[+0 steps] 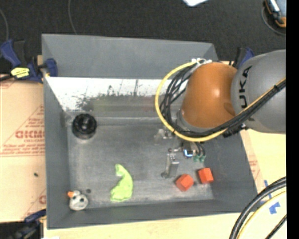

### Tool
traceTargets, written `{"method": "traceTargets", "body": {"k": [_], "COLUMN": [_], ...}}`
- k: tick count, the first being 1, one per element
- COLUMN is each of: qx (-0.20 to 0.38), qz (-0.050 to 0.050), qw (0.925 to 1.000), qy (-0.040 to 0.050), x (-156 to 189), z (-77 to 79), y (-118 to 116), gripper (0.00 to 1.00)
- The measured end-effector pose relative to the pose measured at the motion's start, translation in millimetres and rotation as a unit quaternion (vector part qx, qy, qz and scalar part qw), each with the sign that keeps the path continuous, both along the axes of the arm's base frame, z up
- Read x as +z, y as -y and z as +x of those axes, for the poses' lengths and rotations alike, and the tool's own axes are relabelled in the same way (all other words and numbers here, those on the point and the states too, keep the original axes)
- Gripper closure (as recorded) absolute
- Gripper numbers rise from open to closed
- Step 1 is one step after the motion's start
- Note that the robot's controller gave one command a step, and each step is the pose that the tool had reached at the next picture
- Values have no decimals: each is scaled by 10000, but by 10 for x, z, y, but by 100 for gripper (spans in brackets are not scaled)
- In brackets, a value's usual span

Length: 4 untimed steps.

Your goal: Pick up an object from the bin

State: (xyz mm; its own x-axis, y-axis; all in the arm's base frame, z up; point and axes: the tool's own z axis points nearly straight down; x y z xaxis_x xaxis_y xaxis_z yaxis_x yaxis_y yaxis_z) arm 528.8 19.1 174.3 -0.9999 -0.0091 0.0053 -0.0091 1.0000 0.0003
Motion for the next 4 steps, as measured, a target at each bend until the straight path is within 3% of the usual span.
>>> {"method": "traceTargets", "body": {"k": [1,2,3,4], "qx": [-2,912,1137,1025], "qz": [2,-1,2,3], "qw": [10000,9958,9935,9947], "qy": [43,56,50,57], "x": [47,-398,-579,-1022], "z": [16,337,-11,-100], "y": [-1,410,602,698], "gripper": [0,0,0,0]}}
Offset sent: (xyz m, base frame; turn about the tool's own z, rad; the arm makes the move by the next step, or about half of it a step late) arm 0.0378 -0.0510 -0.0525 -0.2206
